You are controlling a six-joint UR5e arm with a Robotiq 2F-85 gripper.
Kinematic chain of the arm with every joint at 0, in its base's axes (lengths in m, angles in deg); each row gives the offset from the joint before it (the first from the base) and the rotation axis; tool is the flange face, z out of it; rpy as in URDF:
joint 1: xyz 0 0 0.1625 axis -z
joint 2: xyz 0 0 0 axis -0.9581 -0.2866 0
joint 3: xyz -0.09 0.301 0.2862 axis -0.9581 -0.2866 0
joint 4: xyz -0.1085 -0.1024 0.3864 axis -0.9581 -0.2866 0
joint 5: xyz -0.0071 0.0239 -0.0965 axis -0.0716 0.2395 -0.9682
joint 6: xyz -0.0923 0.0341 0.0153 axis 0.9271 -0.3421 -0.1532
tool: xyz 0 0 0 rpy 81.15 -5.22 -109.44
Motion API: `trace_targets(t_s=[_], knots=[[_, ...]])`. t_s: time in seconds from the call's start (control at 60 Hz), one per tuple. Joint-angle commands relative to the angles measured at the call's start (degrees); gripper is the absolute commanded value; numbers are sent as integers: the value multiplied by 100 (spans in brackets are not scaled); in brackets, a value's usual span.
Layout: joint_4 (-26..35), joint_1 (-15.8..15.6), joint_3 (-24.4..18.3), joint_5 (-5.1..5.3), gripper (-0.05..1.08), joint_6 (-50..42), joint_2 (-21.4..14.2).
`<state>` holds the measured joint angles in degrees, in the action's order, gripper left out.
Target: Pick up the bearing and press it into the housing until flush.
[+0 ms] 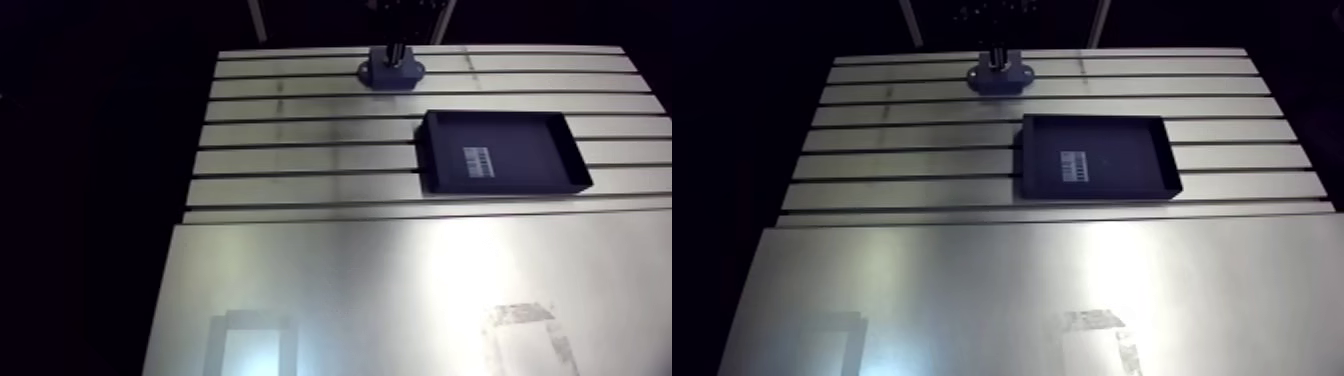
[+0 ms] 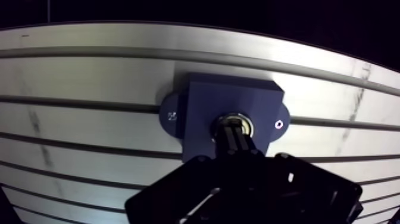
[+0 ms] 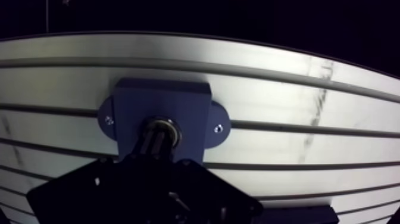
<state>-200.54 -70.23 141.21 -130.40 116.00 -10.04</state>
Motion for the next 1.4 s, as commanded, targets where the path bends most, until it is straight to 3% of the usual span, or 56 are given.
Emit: trace_targets(t_s=[0.017, 1.4], knots=[[0, -3, 0, 1, 108, 0, 11], [0, -4, -25, -8, 108, 0, 21]])
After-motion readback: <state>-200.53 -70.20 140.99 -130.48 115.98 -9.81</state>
